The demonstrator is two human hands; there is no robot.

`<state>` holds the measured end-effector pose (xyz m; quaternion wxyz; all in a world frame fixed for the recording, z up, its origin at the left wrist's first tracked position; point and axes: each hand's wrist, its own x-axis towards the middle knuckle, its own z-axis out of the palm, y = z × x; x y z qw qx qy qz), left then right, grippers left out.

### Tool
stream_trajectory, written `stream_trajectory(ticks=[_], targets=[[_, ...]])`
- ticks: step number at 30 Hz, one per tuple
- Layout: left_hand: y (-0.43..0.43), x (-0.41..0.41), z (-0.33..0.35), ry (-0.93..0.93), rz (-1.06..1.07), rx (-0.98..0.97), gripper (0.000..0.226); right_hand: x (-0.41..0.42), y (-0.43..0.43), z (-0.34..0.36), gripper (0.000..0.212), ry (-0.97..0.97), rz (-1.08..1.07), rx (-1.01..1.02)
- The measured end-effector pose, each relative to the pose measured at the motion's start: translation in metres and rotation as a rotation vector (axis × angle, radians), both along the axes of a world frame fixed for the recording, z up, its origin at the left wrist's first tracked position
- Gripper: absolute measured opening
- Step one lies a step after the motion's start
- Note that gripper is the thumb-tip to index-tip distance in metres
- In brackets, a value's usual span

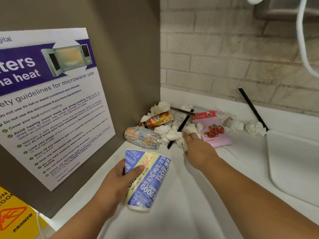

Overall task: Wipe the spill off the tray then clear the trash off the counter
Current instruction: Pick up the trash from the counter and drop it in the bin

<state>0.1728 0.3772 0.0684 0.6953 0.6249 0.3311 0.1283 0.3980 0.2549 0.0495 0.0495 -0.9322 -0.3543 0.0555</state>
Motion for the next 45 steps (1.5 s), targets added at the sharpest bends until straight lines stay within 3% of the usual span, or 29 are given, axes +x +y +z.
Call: stream_trajectory(ticks=[5, 9, 15, 18, 30, 39, 45], targets=[[0.001, -0.008, 0.007, -0.016, -0.033, 0.005, 0.044, -0.008, -0.016, -0.005, 0.045, -0.052, 0.000, 0.143], [0.006, -0.013, 0.016, -0.018, -0.058, 0.092, 0.044, -0.021, -0.033, 0.002, 0.036, 0.033, 0.080, 0.429], [0.008, -0.030, 0.024, -0.039, -0.079, 0.185, 0.036, -0.050, -0.039, 0.026, 0.031, 0.402, 0.019, 0.824], [0.010, -0.045, 0.028, -0.060, -0.109, 0.183, 0.036, -0.067, -0.034, 0.033, 0.030, 0.528, 0.046, 0.902], [0.051, -0.160, 0.037, -0.146, -0.148, 0.106, 0.085, -0.186, 0.010, 0.060, 0.022, 0.870, 0.154, 0.857], [0.108, -0.302, -0.023, -0.096, 0.153, -0.017, 0.087, -0.331, 0.077, 0.012, 0.020, 0.998, 0.195, 0.674], [0.126, -0.360, -0.086, 0.016, 0.330, -0.095, 0.045, -0.390, 0.115, -0.075, 0.023, 1.129, 0.088, 0.509]])
